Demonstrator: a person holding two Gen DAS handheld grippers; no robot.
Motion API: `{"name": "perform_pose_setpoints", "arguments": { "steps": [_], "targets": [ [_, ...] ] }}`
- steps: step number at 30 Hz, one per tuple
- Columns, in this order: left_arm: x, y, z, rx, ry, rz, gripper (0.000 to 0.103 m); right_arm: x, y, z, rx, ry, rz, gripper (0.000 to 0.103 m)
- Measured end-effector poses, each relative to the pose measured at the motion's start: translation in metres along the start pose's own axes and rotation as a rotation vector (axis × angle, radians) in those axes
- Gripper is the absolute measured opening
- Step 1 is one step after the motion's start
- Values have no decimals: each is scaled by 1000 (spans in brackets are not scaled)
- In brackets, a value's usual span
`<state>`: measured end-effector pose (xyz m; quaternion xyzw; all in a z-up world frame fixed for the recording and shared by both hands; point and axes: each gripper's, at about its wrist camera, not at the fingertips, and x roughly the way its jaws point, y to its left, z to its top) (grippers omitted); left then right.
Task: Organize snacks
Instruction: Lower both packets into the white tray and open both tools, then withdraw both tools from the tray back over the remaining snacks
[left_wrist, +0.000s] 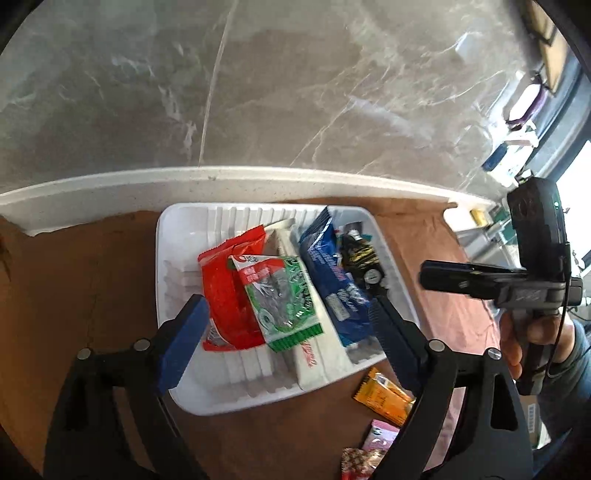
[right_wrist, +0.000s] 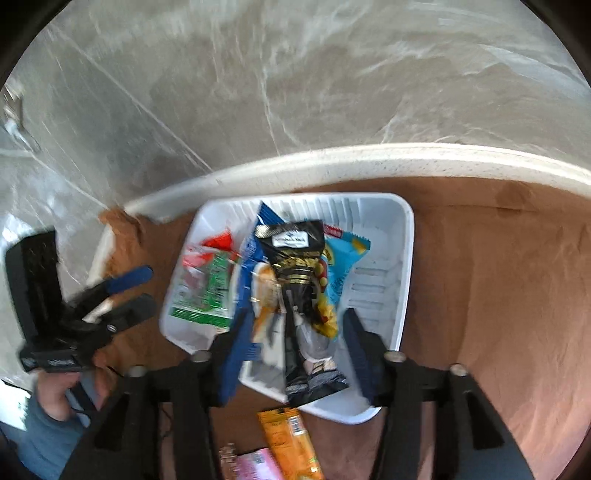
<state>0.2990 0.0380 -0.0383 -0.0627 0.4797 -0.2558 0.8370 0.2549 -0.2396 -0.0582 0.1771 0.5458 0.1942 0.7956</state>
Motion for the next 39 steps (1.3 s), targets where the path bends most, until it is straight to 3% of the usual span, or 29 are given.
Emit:
{"name": "perform_pose_setpoints", "arguments": {
  "steps": [1,2,4,6,11,17,21,25,27,31,36,39],
  "targets": [
    [-8,-2,-4,-2,-20,15,97,-13,-4,-6,36,-42,38,87],
    [-15,-4,-10,-6,-41,26,103,-24,-8,-13,70,-81,66,92],
    [-27,-7,-27,-17,-54,32,103,-43,-15,-29,131,-137,110,103],
    [-34,-12,-49,-22,-31,46,103,-59,-23,-50,186,-166,150,103],
    [-62,-27,-110,18,-65,121,103,-76,-36,-107,295,-164,188,103],
    [-78,-40,-174,21,58,158,103,-68,-43,-186,400,-115,159,103],
    [-89,-52,-200,36,78,98,103,-50,-34,-218,418,-12,189,90],
    [-82,-59,-218,44,152,55,103,-40,-11,-222,351,36,233,78],
    [-82,-66,-228,90,159,39,103,-34,0,-223,312,64,260,73],
    [-79,-76,-238,241,157,78,102,-26,16,-219,264,97,270,67],
    [-72,-65,-228,305,160,-1,102,-13,31,-207,210,101,222,60],
    [-65,-62,-223,357,187,-10,102,-1,35,-200,194,113,183,54]
  ]
}}
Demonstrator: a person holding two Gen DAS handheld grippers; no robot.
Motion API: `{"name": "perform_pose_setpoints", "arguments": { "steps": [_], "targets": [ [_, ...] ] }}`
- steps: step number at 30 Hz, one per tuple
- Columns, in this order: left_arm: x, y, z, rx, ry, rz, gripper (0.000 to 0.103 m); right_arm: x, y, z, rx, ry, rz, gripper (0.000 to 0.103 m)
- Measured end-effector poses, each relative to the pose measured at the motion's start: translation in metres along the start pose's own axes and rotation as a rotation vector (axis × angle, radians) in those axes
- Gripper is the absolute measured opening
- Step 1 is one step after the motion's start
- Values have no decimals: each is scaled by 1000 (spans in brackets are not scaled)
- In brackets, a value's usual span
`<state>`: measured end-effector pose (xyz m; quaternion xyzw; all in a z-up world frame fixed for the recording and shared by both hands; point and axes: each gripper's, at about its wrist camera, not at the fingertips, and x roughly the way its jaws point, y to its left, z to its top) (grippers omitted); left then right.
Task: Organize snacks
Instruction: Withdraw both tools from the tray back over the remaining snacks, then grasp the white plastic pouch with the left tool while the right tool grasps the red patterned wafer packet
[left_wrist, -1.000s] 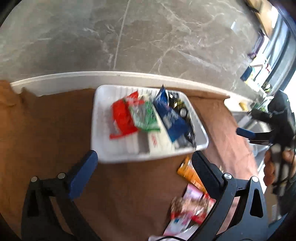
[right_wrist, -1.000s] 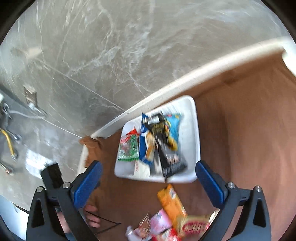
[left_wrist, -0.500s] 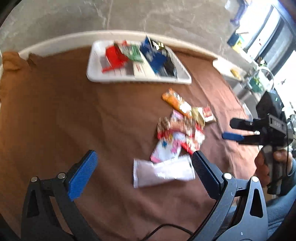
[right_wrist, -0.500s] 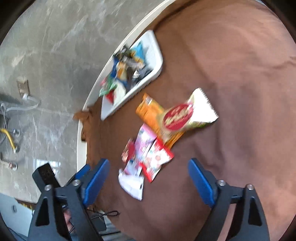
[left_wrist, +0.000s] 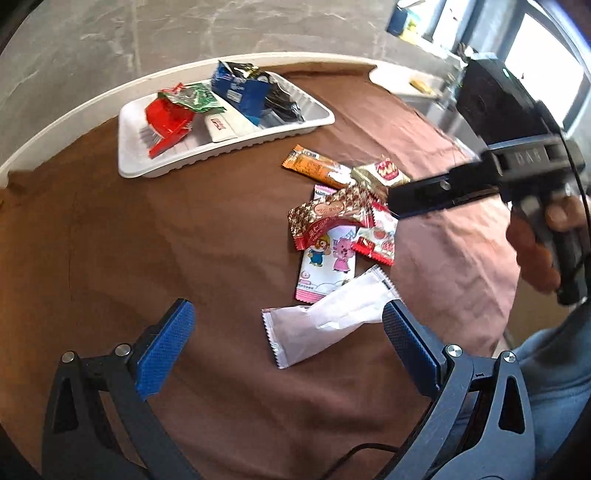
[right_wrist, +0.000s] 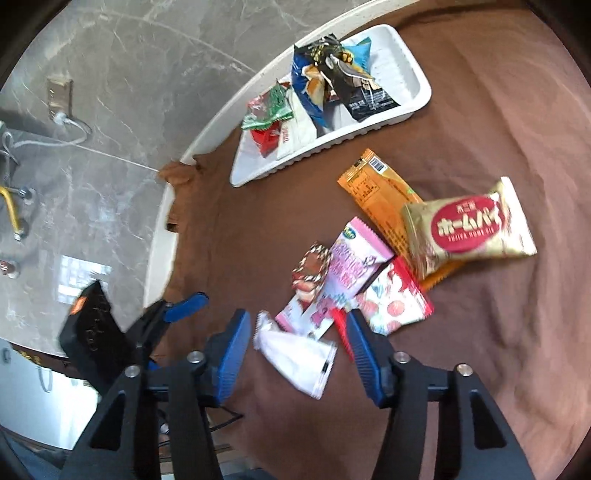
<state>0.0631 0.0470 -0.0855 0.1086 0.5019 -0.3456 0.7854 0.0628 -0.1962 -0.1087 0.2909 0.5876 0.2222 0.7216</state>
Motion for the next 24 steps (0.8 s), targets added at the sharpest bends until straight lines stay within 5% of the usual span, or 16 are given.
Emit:
{"name": "perform_pose_setpoints", "arguments": {
  "steps": [11,24],
  "targets": [
    [17,14,5,-28,59,-117,100,24,3,15,10,24,-49,42],
    [42,11,2,-51,141,-205,53,35,1,19,14,43,-53,26]
  ]
}}
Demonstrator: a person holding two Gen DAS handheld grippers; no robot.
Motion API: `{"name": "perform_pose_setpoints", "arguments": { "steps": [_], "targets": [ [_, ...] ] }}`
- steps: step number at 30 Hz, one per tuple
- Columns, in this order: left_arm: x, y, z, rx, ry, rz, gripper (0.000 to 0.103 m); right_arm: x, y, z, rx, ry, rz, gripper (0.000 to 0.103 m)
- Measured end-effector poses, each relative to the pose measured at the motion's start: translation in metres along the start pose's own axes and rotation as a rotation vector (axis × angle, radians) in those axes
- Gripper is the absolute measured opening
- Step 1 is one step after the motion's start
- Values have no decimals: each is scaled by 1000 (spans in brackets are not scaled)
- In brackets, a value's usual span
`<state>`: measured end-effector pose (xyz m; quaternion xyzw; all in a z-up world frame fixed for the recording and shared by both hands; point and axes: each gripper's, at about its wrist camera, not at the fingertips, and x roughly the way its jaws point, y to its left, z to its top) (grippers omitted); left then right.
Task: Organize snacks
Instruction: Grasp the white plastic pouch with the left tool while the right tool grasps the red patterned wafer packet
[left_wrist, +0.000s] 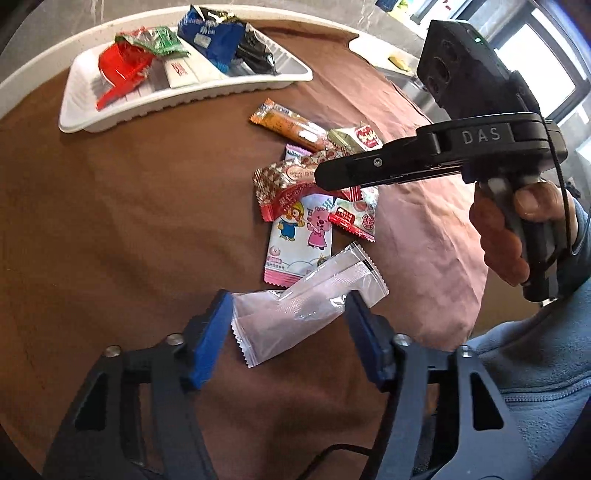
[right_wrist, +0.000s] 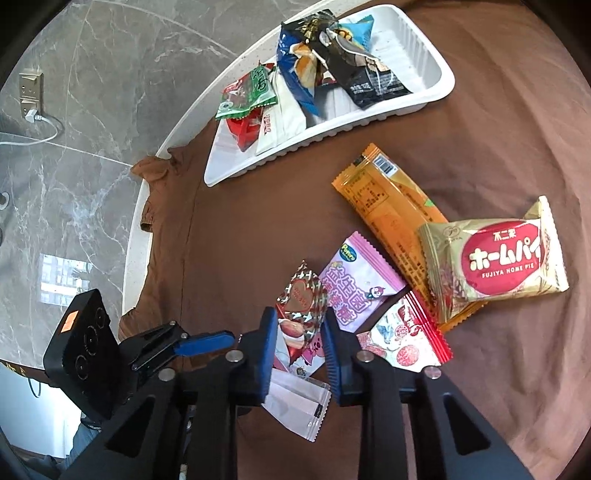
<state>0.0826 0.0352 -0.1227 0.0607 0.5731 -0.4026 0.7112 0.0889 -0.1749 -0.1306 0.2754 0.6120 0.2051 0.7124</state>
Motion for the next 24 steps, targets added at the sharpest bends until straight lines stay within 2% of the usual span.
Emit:
{"name": "perform_pose_setpoints", "arguments": {
  "steps": [5,7,10,13,14,15,16,17,20,24],
  "targets": [
    [7,5,3,-18,10,-16,38,0,1,-1,-8,-5,5,24],
    [7,6,4,-22,10,-19,37,-1,3,-2,-12,-12,8,11],
    [3,2,6,14,5,-18,35,-4,4,-2,-18,-19,15,11],
    [-10,-6,8,66,-28,-41,40,-5,3,-3,-27,-16,19,11],
    [-14,-10,9,92,-37,-39,51,-4,3,-3,-26,-13,20,11],
    [-17,-14,10,127,-46,-22,68,-3,2,-3,-23,-8,24,11],
    [-20,-20,11,167,-52,-9,75,-2,2,-4,-23,1,31,11],
    [-22,-23,10,200,-51,-4,78,-1,3,-4,-25,11,32,11],
    [-17,-39,11,339,-9,71,78,0,3,-5,-23,15,33,11],
    [-5,-61,3,545,45,121,78,4,1,1,-7,37,36,12]
  ]
}}
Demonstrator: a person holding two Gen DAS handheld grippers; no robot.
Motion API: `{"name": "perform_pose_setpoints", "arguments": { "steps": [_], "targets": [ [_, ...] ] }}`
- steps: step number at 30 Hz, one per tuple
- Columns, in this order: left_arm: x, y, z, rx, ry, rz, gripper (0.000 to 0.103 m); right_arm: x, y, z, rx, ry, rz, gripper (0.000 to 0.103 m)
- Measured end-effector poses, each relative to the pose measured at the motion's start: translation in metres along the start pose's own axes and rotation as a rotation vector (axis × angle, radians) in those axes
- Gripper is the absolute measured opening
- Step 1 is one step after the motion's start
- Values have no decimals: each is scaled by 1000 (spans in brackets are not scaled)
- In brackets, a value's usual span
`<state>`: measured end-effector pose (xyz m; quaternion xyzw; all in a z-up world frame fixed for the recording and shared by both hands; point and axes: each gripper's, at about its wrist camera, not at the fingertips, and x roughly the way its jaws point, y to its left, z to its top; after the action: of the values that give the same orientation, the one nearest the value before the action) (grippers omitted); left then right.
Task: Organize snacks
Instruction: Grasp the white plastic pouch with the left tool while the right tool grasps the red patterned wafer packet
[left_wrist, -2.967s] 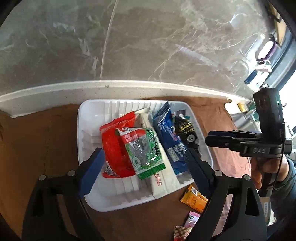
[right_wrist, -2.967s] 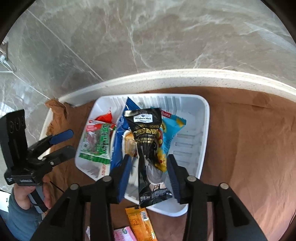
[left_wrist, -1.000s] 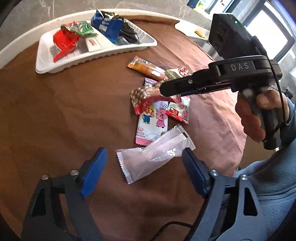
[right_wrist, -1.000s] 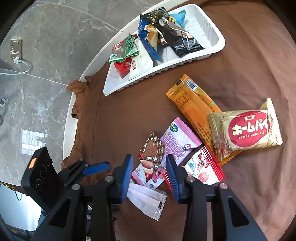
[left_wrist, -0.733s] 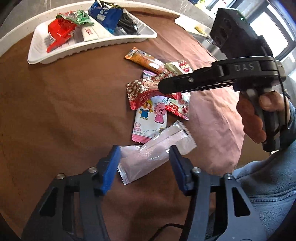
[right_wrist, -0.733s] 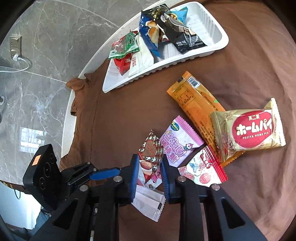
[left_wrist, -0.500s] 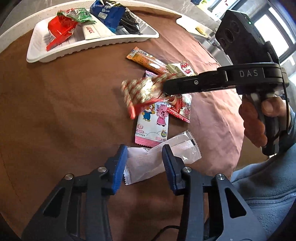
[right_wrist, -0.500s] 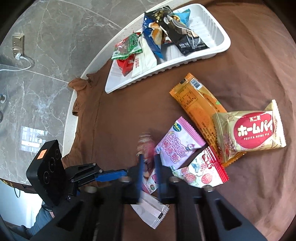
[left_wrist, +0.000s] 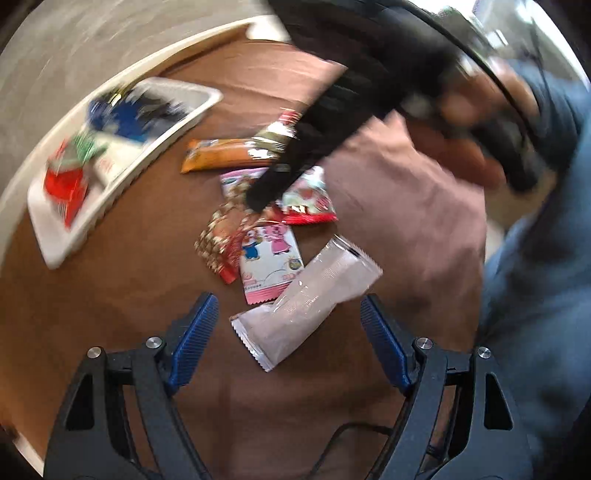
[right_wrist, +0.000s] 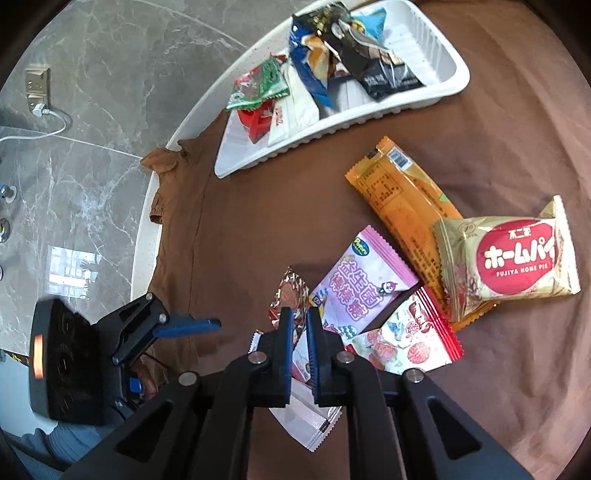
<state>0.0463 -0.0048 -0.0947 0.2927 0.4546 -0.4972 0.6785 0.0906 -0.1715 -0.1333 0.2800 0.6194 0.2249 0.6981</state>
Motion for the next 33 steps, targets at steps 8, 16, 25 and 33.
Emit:
{"name": "perform_pose_setpoints", "arguments": {
  "steps": [8,16,25,33],
  "targets": [
    [24,-27,3,257,95,37,78,10,-7,12,19,47,7,13],
    [47,-35,-1,360,175,2,72,12,-2,15,-8,47,16,13],
    [48,-17,-2,280,152,-74,36,17,1,13,-24,50,24,11],
    [35,-12,-2,222,132,-73,24,16,-4,10,-21,41,28,8]
  ]
}}
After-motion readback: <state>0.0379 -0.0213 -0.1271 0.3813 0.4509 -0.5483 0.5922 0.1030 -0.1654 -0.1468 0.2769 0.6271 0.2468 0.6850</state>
